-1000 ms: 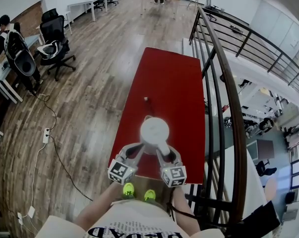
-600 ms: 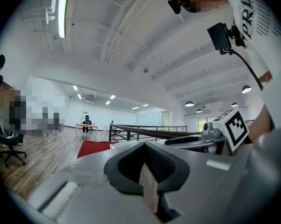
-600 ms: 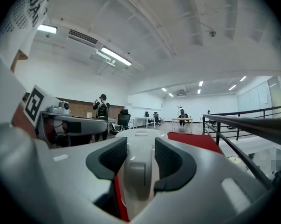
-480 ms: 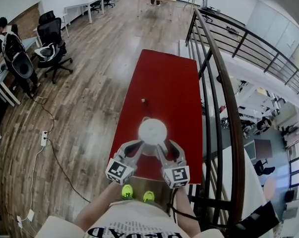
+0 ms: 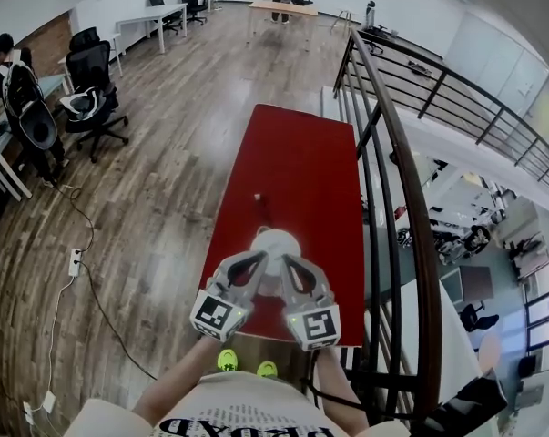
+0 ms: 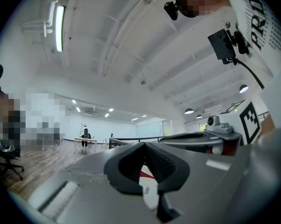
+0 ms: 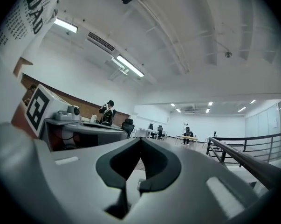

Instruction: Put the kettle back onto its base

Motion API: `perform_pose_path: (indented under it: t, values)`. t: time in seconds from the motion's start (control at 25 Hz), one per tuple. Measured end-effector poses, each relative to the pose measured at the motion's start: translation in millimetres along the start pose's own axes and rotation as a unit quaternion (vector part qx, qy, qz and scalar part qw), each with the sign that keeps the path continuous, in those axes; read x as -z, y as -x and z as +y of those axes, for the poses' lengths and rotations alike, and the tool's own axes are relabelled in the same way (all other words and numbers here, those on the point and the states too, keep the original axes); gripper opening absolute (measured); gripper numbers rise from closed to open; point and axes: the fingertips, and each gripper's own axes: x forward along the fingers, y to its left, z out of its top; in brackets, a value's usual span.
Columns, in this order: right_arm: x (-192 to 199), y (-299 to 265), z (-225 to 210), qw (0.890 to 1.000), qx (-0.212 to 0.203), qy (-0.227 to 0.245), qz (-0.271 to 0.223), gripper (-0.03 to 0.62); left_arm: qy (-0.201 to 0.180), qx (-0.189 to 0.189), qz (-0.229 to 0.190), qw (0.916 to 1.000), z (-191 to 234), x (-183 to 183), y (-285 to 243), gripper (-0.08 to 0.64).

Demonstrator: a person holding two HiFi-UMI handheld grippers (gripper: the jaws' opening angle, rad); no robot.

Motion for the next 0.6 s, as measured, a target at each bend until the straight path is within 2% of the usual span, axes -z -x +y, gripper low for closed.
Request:
perform_pose_path:
  t: [0.6]
  values:
    - [2,-15,5,1.0,-0.013,-0.003,0.003,0.008,-0.007,0.007,-0.006,0.9999,0,-1,-5,0.005]
